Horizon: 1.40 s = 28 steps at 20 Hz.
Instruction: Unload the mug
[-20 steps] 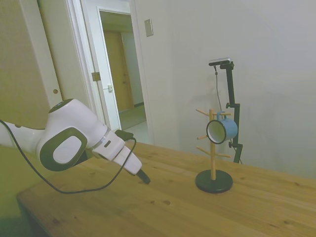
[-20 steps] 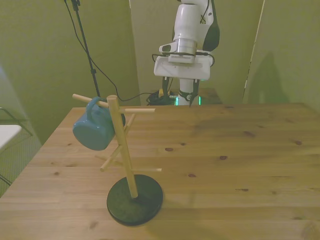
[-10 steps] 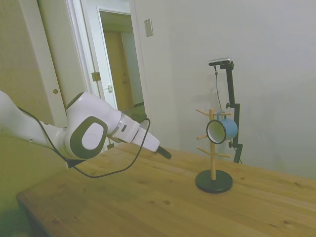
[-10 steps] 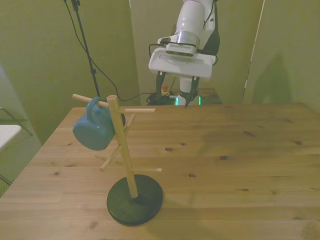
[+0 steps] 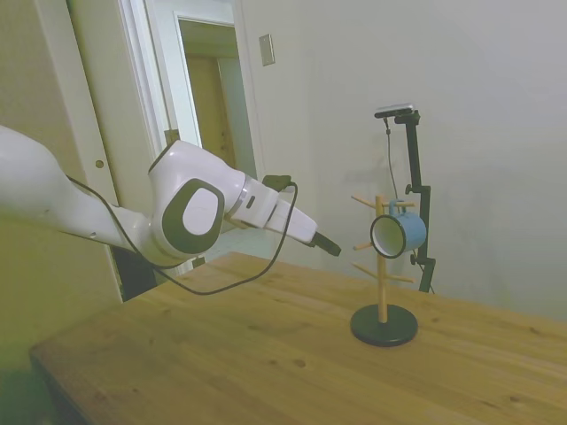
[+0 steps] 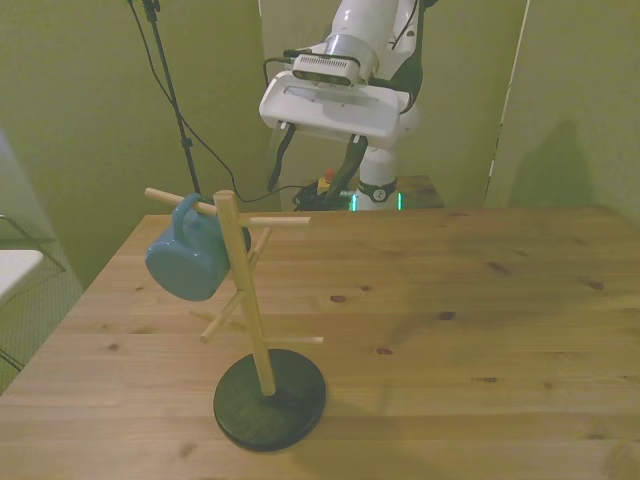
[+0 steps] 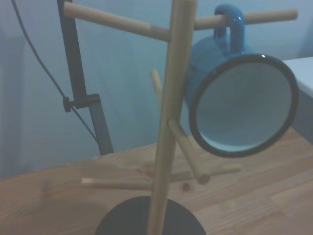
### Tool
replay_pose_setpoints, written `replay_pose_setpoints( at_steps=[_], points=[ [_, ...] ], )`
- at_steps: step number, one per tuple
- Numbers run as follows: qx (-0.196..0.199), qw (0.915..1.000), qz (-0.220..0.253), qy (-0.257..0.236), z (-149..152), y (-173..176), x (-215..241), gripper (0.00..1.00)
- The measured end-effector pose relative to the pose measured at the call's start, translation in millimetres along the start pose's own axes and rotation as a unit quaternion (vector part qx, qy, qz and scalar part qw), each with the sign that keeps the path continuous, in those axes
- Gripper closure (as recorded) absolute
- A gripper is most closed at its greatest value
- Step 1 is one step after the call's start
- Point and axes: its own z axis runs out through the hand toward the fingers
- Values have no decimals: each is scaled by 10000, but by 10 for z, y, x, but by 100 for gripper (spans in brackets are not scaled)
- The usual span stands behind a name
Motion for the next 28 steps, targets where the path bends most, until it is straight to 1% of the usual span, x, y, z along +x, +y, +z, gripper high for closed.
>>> replay_pose_setpoints(
  at_steps=[3,7,8,9,10,17,22,28],
  points=[
    [-55,10000,34,8,101,-144,127,0],
    [-97,9998,152,-33,271,-201,346,0],
    [-87,9998,167,-77,308,-217,355,0],
    [-65,9997,133,-199,355,-278,262,0],
    [-67,9997,133,-200,355,-278,262,0],
    [-73,9997,160,-192,373,-244,282,0],
    [-116,9993,348,-87,455,-71,507,0],
    [-99,9985,531,-51,565,25,702,0]
  ],
)
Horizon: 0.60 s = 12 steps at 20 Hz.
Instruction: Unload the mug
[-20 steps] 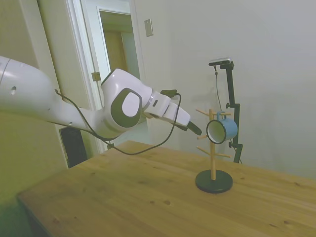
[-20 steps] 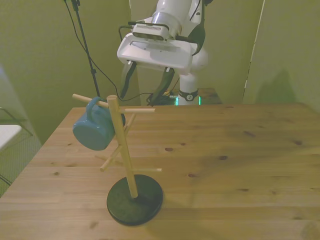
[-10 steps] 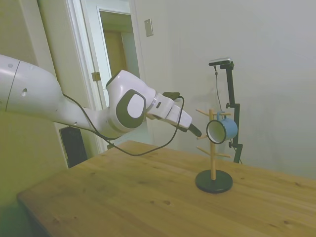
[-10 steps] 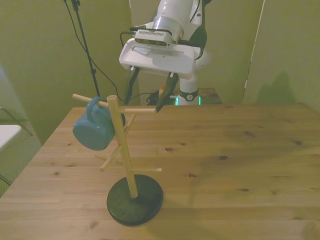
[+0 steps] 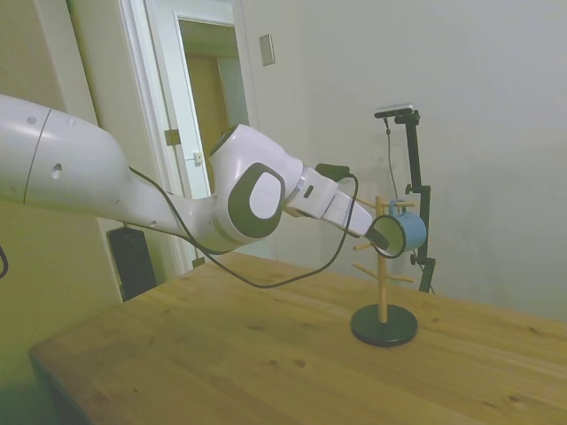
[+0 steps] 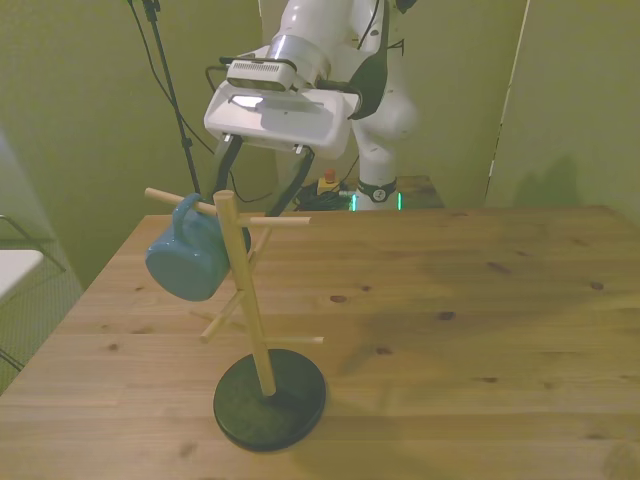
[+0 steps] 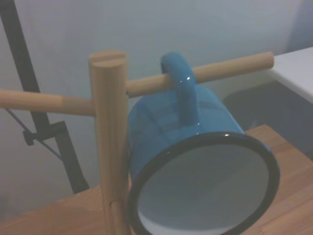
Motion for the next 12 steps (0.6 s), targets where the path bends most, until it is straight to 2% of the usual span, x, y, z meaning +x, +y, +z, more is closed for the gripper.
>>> replay_pose_setpoints(
  at_steps=[7,12],
  points=[
    [33,9998,118,132,28,143,207,0],
    [-17,9997,233,96,174,309,396,0]
  ],
)
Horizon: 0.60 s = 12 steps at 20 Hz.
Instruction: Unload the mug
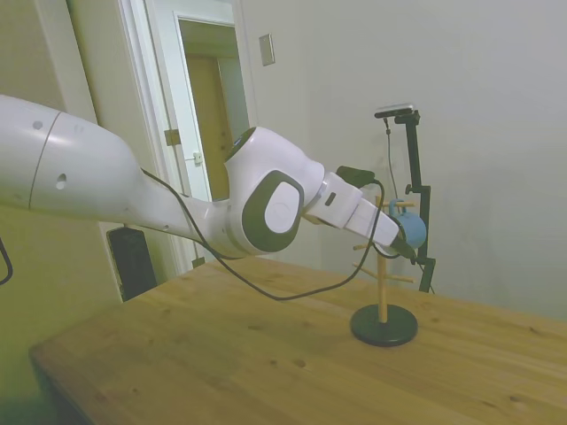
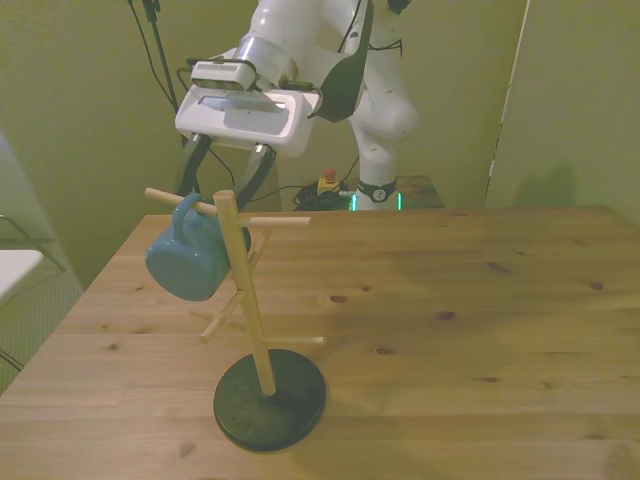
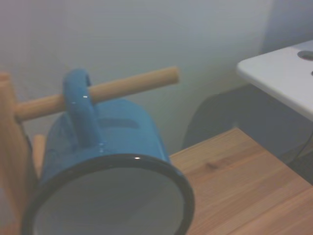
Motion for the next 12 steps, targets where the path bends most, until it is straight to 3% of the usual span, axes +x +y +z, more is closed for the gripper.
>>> replay_pose_setpoints(
  at_steps=[12],
  points=[
    [622,9977,-261,54,332,-297,132,0]
  ],
)
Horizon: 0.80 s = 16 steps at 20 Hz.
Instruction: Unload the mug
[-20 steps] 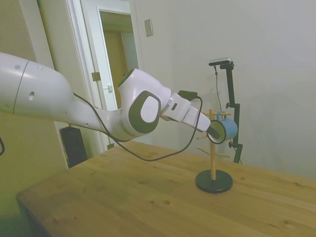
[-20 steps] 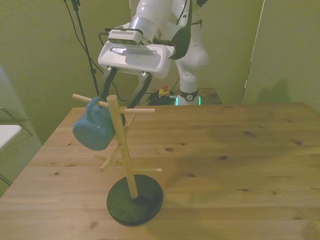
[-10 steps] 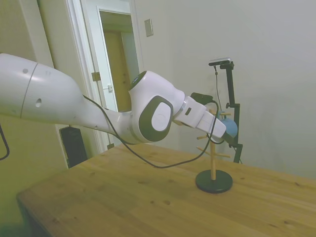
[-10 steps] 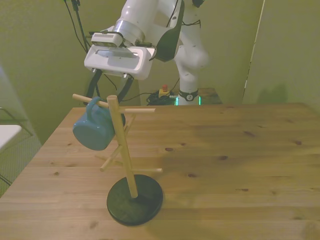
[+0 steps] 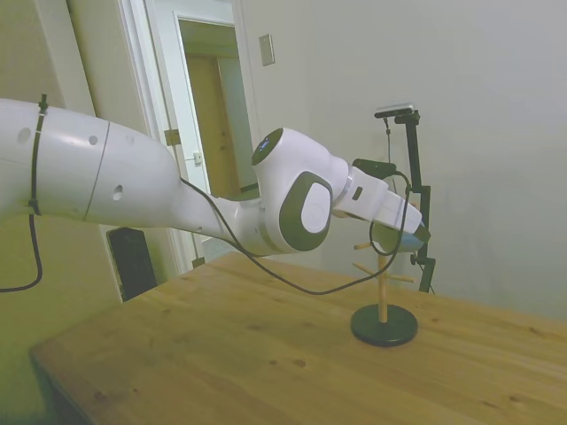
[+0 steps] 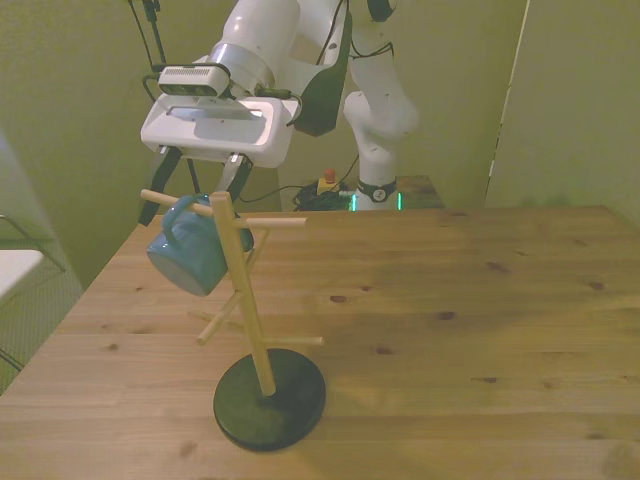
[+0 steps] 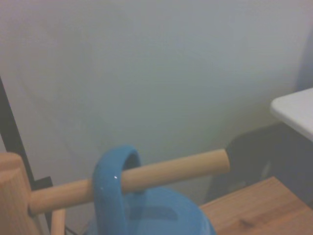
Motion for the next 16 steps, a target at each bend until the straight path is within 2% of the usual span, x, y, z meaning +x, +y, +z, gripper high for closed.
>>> replay_pose_setpoints(
  at_steps=[1,2,6,16],
  points=[
    [42,10000,-30,30,46,-10,5,0],
    [62,10000,-62,39,95,-15,1,100],
    [143,9999,-75,11,233,-54,-34,100],
    [172,9996,-199,113,265,-59,-42,100]
  ],
)
